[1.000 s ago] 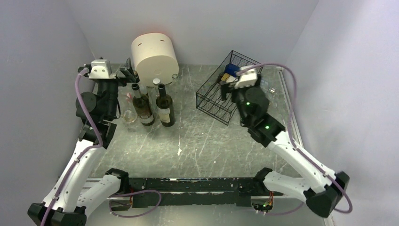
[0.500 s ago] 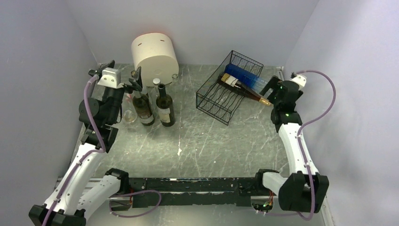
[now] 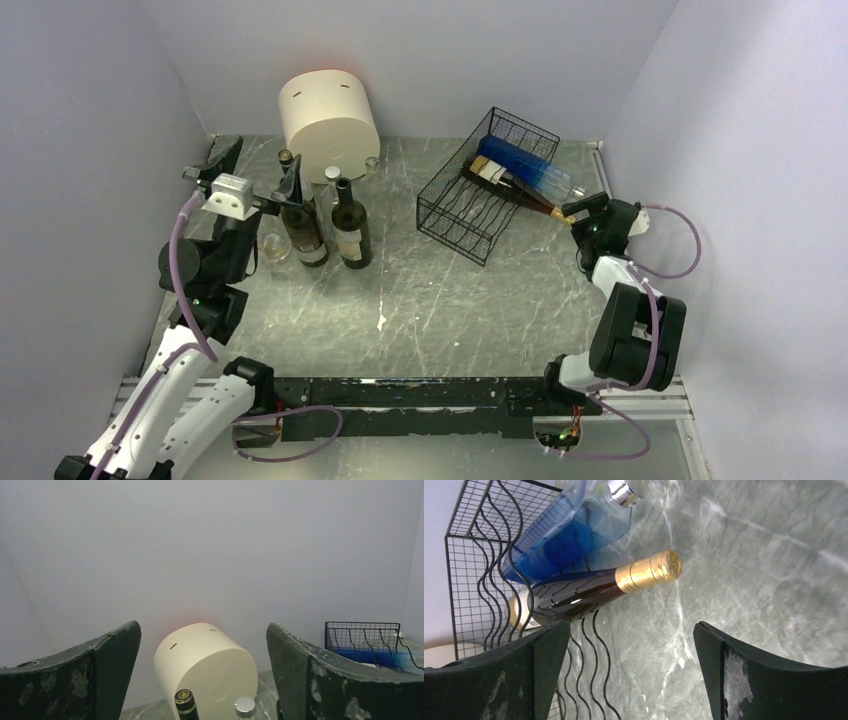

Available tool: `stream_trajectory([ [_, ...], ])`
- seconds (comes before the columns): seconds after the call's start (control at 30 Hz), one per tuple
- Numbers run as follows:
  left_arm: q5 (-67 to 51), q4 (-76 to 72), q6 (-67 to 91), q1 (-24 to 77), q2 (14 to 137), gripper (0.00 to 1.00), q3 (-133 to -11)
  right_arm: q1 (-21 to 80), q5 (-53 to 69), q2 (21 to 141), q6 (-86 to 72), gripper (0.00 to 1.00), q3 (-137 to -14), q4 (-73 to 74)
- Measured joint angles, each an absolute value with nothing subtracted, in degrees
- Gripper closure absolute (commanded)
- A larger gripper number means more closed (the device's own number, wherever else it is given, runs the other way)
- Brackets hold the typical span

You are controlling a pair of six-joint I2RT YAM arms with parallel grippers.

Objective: Take the wine bottle off the wine rack

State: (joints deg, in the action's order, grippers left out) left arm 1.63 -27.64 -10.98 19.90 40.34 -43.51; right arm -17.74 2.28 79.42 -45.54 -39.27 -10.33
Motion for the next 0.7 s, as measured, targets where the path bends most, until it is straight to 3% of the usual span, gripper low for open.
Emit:
stream_trajectory([
  [0.47, 1.7, -27.7, -13.3, 20.5, 40.4, 0.05, -43.3, -18.2, 10.8, 98.7, -67.1, 0.06, -34.5, -38.0],
  [0.7, 1.7, -27.8, -13.6, 20.6, 40.8, 0.06, -43.3, -18.2, 11.2, 107.4, -73.6, 0.18, -35.4, -48.5],
])
